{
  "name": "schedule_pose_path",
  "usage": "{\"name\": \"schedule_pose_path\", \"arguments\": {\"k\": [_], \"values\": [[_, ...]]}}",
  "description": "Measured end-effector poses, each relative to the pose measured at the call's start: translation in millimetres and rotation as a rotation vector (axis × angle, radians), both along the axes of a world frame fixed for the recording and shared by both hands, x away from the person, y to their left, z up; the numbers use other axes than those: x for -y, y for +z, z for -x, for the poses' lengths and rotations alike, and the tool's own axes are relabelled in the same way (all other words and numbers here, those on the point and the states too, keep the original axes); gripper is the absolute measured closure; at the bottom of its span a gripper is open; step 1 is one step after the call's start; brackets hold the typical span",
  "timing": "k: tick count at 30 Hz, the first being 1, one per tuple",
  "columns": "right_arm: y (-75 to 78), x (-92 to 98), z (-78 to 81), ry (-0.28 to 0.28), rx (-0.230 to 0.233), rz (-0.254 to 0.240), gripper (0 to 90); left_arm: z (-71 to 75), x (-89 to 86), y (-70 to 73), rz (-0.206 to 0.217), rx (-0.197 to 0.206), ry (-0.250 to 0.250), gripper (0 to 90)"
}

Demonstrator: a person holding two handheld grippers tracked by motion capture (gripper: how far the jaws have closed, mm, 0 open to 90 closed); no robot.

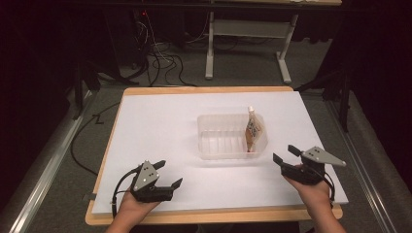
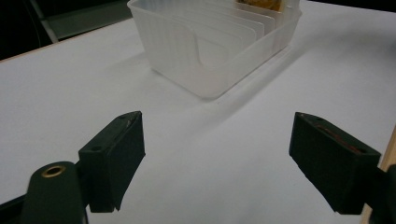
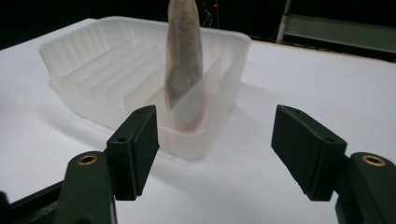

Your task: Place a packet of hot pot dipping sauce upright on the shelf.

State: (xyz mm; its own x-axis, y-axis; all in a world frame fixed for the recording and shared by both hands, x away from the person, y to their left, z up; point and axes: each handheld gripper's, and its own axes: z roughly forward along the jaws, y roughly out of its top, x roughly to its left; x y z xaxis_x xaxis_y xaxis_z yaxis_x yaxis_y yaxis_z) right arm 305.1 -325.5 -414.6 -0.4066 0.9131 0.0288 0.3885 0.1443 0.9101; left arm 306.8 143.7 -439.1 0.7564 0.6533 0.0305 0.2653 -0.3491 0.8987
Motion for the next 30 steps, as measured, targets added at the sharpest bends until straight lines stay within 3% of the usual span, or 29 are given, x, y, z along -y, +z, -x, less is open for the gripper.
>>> {"name": "schedule_pose_path", "arguments": {"k": [3,6,10,15,30], "values": [[-12.1,12.4,14.7,-0.021,-0.003,-0.005,30.0,-0.1,1.6,-1.6,-0.014,-0.007,-0.008,18.9],[-19.1,23.4,23.0,-0.042,-0.019,-0.043,30.0,-0.9,4.2,-2.8,-0.017,-0.012,-0.014,18.9],[-20.5,25.5,21.4,-0.047,-0.002,-0.037,31.4,-1.8,8.3,-5.1,-0.034,-0.021,-0.020,18.8],[-22.8,21.7,20.4,-0.024,0.015,0.016,32.4,-2.3,10.2,-6.2,-0.039,-0.027,-0.016,18.8],[-25.2,28.1,18.0,-0.053,0.001,-0.007,33.3,-2.5,7.0,-6.2,-0.030,-0.030,-0.014,18.7]]}}
